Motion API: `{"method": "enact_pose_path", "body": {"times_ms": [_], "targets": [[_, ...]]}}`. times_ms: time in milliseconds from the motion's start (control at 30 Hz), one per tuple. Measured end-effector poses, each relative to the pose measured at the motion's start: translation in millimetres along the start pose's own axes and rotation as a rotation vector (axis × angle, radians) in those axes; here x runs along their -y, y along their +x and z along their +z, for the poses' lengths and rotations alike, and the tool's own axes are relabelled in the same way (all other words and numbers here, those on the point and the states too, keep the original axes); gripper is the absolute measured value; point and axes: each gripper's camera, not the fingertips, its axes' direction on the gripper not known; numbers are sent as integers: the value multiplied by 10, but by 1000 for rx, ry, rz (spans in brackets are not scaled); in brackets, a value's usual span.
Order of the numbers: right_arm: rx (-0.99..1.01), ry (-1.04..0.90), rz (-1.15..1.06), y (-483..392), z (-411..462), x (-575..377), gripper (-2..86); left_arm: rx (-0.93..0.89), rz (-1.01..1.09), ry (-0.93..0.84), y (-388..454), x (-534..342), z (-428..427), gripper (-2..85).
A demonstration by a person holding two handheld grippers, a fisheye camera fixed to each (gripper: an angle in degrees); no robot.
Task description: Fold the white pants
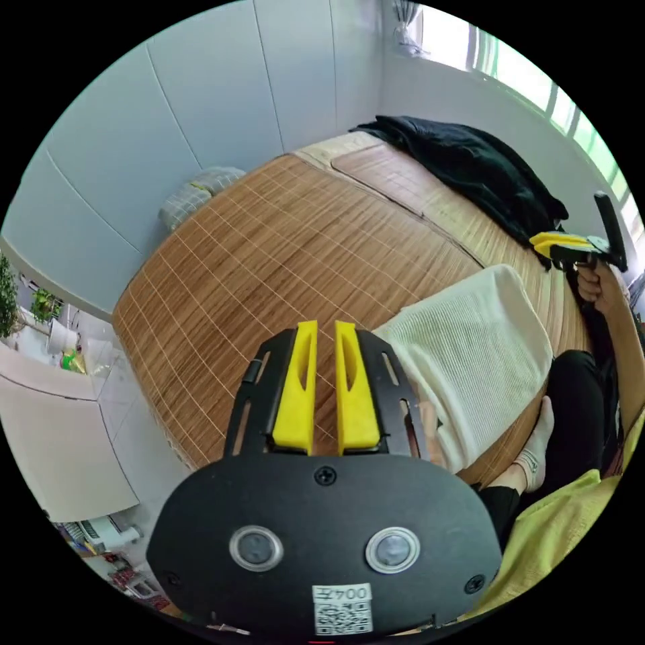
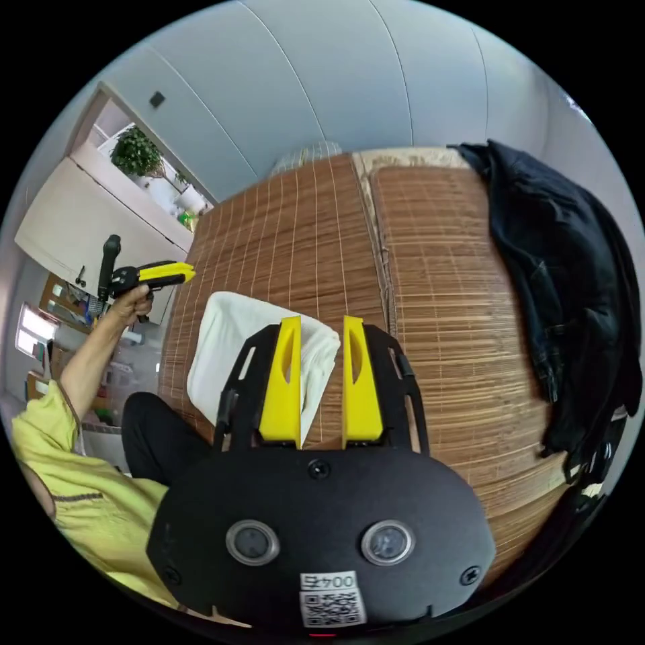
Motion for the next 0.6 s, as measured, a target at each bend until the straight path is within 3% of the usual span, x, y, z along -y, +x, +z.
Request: {"method": "enact_pose_path", "body": {"times_ms": [100,233,300,333,433,500,600], "targets": [[-104,94,-81,-423,-255,-659,78,-87,157,187,776,-533,-699,14],[-267,95,-205,-1079,-8,-1654,62,9,439,171,2220,-1153,-597,10],[-308,90,-215,-1227,184,-1936,63,61,516,70,2782,-1315,-139,9],[-307,68,-220,-1276,329,-2039,65,105,522,-1,2901,-1359,181,8],[-376,-69,-253,-1231,833,-2167,64,66,488,39,2834,-1423,272,8],[-324,-42,-180,-1099,869,-2231,61,-30,393,-10,2597,-1247,141,8],[-259,-82,-95,-1024,595,-2216,27,-33,344,72,2427,-1337,-324,8]]}}
